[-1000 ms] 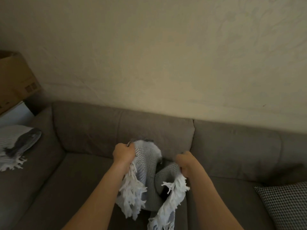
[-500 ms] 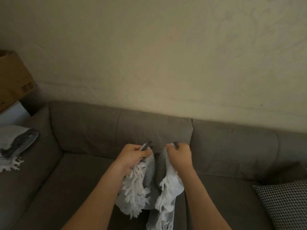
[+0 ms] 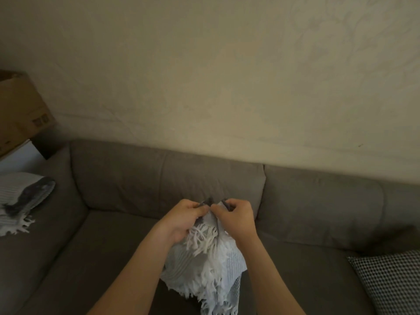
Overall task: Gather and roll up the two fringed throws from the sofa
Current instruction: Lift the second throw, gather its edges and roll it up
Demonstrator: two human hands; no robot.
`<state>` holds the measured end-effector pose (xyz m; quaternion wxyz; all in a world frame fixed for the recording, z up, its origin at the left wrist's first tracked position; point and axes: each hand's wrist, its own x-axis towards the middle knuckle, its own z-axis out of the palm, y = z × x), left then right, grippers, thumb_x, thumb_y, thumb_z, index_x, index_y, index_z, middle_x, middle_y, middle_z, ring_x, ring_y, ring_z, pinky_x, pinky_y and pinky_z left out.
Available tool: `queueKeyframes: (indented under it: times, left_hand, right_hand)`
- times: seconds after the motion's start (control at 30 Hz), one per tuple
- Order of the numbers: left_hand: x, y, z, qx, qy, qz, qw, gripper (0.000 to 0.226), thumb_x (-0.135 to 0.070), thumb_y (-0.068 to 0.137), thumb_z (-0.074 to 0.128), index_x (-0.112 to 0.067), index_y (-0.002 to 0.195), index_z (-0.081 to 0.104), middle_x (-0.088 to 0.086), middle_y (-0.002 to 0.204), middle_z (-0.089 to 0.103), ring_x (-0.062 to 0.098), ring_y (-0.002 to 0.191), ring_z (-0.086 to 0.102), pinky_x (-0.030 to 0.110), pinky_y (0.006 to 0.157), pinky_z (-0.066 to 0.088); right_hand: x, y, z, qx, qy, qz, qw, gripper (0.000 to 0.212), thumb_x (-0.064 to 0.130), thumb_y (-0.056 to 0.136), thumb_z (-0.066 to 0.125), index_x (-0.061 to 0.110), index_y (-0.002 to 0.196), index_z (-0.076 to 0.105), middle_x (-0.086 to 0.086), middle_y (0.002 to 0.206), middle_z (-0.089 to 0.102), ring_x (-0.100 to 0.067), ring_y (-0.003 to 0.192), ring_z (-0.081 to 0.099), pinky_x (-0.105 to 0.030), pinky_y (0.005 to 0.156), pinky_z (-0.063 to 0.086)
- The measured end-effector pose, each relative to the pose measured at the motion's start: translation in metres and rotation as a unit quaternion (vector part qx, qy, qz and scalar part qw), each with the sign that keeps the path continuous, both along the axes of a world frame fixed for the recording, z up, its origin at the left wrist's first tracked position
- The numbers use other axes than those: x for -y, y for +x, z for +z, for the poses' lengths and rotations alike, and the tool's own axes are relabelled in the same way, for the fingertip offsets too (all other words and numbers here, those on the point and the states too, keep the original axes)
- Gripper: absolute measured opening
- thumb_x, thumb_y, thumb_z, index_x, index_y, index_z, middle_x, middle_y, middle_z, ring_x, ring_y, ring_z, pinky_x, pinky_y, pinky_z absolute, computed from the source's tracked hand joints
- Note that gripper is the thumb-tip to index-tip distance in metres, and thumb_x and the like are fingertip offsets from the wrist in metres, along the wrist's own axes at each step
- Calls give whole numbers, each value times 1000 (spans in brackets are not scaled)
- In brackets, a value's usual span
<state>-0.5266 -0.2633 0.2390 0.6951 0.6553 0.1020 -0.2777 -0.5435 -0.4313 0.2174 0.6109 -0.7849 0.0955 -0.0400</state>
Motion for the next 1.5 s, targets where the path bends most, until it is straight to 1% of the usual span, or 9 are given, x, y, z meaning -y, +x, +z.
queueKeyframes:
  times: [0.17,0.4,0.5,0.63,0.77,1.07,1.17,1.3,1.5]
  left_hand:
    - [1,2,6,-17,9,17,1000,28,-9,108,58,12,103,76,31,103,76,33,86,77,35,73,62]
    - [2,4,7,-19,42,47,998,23,2,102,60,22,105,71,30,90,71,29,67,72,31,60,59]
    - [-2,6,9,-32,40,67,996,21,8,101,55,24,102,69,30,88,70,30,65,71,32,57,59]
    - [-4,7,15,-57,5,87,995,23,10,102,51,23,105,69,31,92,72,31,68,73,32,56,61]
    - [-1,3,15,-95,2,92,991,29,6,105,40,17,107,67,29,96,70,33,72,69,33,51,59]
    - [-10,6,8,-106,9,72,992,15,2,82,53,2,88,66,24,93,61,34,79,62,46,80,52]
    - [-11,4,9,-100,-10,50,994,10,0,70,56,-1,77,63,19,86,56,31,69,57,47,77,47]
    - [-11,0,10,-80,11,21,996,13,12,86,58,11,82,70,23,79,65,31,61,66,35,60,57]
    - [-12,-1,4,-74,-5,5,997,22,11,92,68,18,112,72,35,105,73,38,88,74,44,81,64]
  right_hand:
    - [-4,-3,2,42,-112,39,992,37,19,76,77,4,57,50,4,49,41,-6,49,34,-29,49,30]
    - [-11,-13,9,83,-112,98,985,3,15,82,84,18,81,83,11,69,73,-4,66,69,-16,57,47]
    - [-12,-12,8,155,-204,142,956,11,17,87,79,14,77,79,2,71,71,-12,69,65,-28,61,50]
    - [-5,-11,5,195,-264,201,923,14,29,87,80,16,92,83,0,92,70,-8,83,62,-20,73,48]
    - [-2,-10,5,188,-290,217,913,24,35,78,84,14,86,77,1,87,66,-9,78,58,-27,69,48]
    - [-4,-16,1,177,-265,146,936,24,14,89,70,8,67,61,1,67,57,-12,62,52,-32,56,41]
    - [-4,-19,4,186,-262,141,936,29,25,87,74,12,67,58,4,66,53,-12,60,49,-27,56,36]
    - [-4,-23,5,174,-272,150,935,34,44,77,85,15,81,69,4,78,60,-9,68,55,-20,61,42]
    - [-5,-21,0,176,-263,136,939,16,24,79,76,15,74,64,7,71,57,-9,63,52,-22,58,40]
